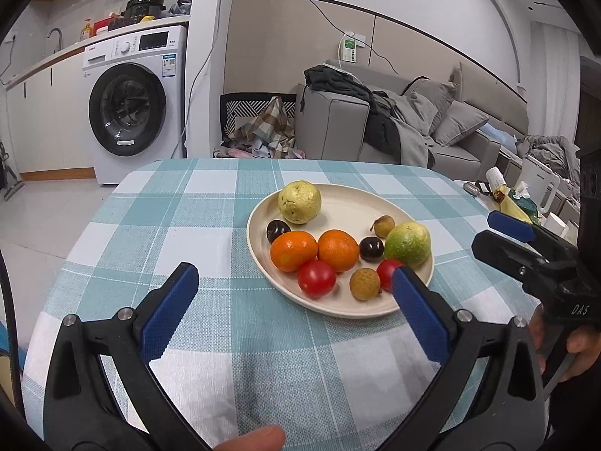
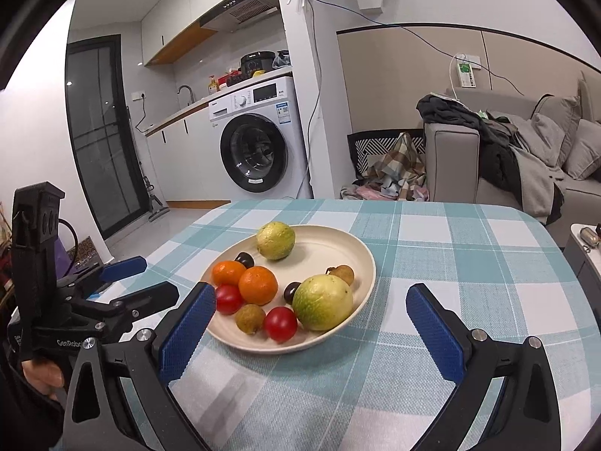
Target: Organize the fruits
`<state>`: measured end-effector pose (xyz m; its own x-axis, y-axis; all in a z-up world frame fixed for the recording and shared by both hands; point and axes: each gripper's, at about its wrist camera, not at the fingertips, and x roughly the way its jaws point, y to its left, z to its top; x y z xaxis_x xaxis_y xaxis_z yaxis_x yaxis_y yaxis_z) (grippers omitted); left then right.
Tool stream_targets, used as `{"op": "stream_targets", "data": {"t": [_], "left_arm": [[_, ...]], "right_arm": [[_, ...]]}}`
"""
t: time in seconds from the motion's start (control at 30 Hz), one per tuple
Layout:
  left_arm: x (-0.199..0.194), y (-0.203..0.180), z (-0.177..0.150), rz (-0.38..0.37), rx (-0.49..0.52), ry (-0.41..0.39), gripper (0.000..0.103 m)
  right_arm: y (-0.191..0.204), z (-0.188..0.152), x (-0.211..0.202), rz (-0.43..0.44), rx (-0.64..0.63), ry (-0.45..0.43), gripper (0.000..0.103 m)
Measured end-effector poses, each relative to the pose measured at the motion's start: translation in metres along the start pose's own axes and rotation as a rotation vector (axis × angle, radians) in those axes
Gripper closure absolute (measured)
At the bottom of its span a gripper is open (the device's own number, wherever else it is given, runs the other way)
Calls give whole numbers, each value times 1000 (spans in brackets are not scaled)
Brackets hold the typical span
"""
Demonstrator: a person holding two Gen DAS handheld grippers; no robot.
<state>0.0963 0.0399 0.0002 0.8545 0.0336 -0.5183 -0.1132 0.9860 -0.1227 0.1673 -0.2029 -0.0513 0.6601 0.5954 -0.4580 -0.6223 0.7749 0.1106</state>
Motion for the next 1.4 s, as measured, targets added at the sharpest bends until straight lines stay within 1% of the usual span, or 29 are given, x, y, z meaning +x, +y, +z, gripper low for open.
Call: {"op": "stream_targets", "data": {"t": [0.27,0.53,1.4], "left_arm": [[-11,-5,-2,-7,22,-19,0],[-13,-7,-2,-11,25,-16,0],[-10,-8,-1,-7,26,-13,0]], "right_arm": [[-1,-7,-15,10,4,-17,0],[-1,-6,-11,12,7,7,0],[2,-7,-10,10,-4,16,0]]}}
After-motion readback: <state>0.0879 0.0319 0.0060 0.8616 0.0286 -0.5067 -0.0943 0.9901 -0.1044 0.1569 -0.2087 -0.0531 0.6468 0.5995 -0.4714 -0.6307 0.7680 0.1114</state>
